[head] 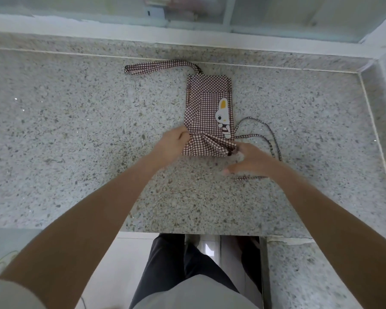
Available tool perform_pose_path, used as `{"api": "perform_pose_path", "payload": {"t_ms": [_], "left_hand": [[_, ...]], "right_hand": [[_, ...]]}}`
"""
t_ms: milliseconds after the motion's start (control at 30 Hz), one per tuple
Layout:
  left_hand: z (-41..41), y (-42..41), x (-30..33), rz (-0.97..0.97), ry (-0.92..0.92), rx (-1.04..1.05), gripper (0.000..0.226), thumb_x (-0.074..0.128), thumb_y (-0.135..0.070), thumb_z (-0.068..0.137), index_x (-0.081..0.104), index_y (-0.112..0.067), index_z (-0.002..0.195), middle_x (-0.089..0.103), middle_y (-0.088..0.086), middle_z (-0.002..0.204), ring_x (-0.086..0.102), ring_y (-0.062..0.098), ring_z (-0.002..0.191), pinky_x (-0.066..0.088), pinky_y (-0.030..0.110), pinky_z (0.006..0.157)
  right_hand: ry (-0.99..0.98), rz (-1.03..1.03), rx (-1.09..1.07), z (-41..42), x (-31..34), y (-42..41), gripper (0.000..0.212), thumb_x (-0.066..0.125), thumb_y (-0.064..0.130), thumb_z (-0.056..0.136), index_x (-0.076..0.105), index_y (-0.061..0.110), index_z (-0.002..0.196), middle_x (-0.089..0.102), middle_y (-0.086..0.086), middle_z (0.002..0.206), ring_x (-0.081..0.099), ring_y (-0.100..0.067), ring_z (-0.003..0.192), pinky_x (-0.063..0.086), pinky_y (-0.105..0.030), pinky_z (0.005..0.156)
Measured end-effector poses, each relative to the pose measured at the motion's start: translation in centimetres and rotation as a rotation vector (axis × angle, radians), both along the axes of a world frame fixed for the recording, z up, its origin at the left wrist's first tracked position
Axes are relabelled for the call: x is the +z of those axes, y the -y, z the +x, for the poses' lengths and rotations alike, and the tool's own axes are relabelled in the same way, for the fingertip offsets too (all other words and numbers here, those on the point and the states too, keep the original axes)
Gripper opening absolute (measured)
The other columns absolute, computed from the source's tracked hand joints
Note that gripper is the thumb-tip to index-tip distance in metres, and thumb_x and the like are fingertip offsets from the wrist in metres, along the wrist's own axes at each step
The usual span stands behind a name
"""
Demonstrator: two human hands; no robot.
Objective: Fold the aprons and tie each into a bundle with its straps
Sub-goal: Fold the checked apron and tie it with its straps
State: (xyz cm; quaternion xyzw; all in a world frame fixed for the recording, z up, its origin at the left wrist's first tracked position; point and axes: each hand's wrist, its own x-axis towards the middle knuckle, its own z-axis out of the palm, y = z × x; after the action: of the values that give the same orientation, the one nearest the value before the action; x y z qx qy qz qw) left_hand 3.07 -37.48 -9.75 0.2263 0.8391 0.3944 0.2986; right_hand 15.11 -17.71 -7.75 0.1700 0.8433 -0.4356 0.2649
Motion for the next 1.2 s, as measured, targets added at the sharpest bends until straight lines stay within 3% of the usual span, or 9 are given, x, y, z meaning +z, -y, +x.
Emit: {"api": "perform_pose_path", "payload": {"t_ms": [100,233,333,467,567,867,1033,1133,1200], "left_hand": [[-0.6,-1.0,1.8,0.178,0.145,0.190,0.039,0.033,-0.027,0.102,0.059,0.000,0.111,0.059,-0.002,0.095,0.055,0.011,0.089,0.041,0.005,0.077],[-2.1,-1.1,2.4,0.342,0.430,0.327,0.051,0.042,-0.048,0.093,0.055,-0.012,0.127,0.060,-0.005,0.117,0.058,0.010,0.106,0.042,0.026,0.100],[-3.1,-1.0,1.4,0.258,0.458,0.266,0.034,0.062,-0.023,0.088,0.059,-0.009,0.118,0.062,0.003,0.122,0.059,0.016,0.109,0.044,0.034,0.102],[-4.6,-2.4,0.1,0.248,0.385,0.318,0.010,0.053,-0.010,0.093,0.059,-0.010,0.101,0.062,0.006,0.109,0.058,0.025,0.108,0.046,0.041,0.099],[-6.3,-4.4,0.1,0.249,0.303,0.380,0.027,0.041,-0.016,0.099,0.049,-0.010,0.124,0.055,0.003,0.122,0.052,0.020,0.111,0.044,0.036,0.096],[-11.1,-7.7,-3.1,-0.013,0.117,0.302,0.036,0.035,-0.032,0.101,0.042,-0.012,0.129,0.053,0.007,0.129,0.052,0.025,0.116,0.041,0.033,0.091],[-11.5,-8.3,-3.5,0.042,0.128,0.308,0.051,0.044,-0.026,0.097,0.023,-0.029,0.144,0.049,0.005,0.137,0.054,0.023,0.110,0.047,0.033,0.090],[-11.2,-8.4,-3.4,0.018,-0.080,0.138,0.059,0.042,-0.006,0.094,0.023,-0.028,0.146,0.038,0.004,0.146,0.052,0.016,0.102,0.042,0.014,0.074],[-11.1,-8.5,-3.6,-0.024,-0.152,0.078,0.052,0.039,-0.002,0.095,0.031,-0.022,0.143,0.040,0.010,0.144,0.051,0.023,0.112,0.037,0.019,0.084]], "right_hand": [[-0.200,-0.005,-0.212,-1.2,-0.5,0.2,0.012,0.065,0.016,0.087,0.063,0.008,0.096,0.064,-0.001,0.090,0.059,-0.017,0.090,0.039,-0.026,0.079],[-0.247,-0.272,-0.544,-3.0,0.0,0.2,0.028,0.055,0.013,0.093,0.061,0.000,0.117,0.063,-0.007,0.114,0.059,-0.021,0.106,0.045,-0.034,0.096],[-0.246,-0.418,-0.716,-4.4,0.1,0.1,0.033,0.050,0.014,0.096,0.055,0.004,0.127,0.060,-0.005,0.121,0.057,-0.020,0.109,0.045,-0.034,0.097],[-0.240,-0.479,-0.719,-6.5,-0.2,-1.0,0.050,0.065,0.025,0.085,0.051,0.017,0.133,0.059,0.001,0.126,0.055,-0.020,0.117,0.045,-0.038,0.098],[-0.124,-0.311,-0.571,-8.4,-0.9,-2.1,0.080,0.081,0.019,0.068,0.042,0.021,0.138,0.050,0.001,0.137,0.048,-0.019,0.124,0.038,-0.042,0.106],[-0.132,-0.001,-0.476,-11.6,-4.0,-2.7,0.033,0.055,0.007,0.091,0.057,0.000,0.123,0.059,-0.013,0.125,0.052,-0.029,0.118,0.036,-0.024,0.087],[-0.110,0.123,-0.525,-12.7,-4.8,-2.4,0.039,0.046,0.015,0.097,0.044,0.003,0.134,0.052,-0.014,0.133,0.048,-0.030,0.122,0.038,-0.033,0.092],[-0.128,0.140,-0.572,-12.7,-5.1,-2.4,0.039,0.044,0.014,0.098,0.032,0.007,0.134,0.053,-0.015,0.126,0.054,-0.028,0.110,0.038,-0.028,0.076],[-0.217,0.176,-0.558,-12.4,-5.0,-2.2,0.051,0.044,0.009,0.097,0.022,0.017,0.143,0.055,-0.013,0.119,0.057,-0.021,0.092,0.041,-0.027,0.068]]}}
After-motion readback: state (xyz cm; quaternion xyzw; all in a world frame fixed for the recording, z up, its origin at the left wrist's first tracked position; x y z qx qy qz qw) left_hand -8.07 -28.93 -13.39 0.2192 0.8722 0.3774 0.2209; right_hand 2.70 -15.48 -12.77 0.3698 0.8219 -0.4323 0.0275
